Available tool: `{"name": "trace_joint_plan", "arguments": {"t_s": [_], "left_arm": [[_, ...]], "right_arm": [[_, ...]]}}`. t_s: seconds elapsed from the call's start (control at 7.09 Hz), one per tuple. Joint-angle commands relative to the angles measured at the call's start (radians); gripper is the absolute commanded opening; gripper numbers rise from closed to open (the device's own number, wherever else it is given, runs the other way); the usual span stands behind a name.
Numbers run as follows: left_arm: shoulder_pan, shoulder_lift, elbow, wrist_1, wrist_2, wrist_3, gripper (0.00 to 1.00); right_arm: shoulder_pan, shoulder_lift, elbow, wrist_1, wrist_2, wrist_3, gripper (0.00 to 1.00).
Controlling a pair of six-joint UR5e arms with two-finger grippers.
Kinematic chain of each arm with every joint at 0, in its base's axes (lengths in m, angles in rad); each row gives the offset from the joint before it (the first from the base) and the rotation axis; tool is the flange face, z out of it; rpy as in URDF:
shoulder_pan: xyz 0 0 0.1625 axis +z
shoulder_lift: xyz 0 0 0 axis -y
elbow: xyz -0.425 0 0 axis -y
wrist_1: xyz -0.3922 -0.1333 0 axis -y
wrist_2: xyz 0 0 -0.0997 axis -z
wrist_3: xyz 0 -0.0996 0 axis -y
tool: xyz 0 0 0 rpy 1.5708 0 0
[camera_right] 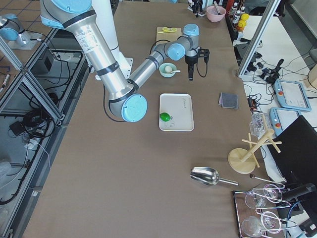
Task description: Put spoon and bun in bowl
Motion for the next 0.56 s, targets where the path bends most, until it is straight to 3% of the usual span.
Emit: {"name": "trace_joint_plan", "arguments": {"t_s": [0.0, 0.42], "left_arm": [[-0.02, 0.081, 0.016, -0.159, 0.098, 0.02, 0.98], [-0.048, 0.132, 0.047, -0.192, 0.102, 0.014, 0.98]], "right_arm": [[0.125, -0.076, -0.012, 0.001, 0.014, -0.298, 1.0], [0.178, -0.197, -0.017, 0.058, 0.008, -0.293, 1.0]]}}
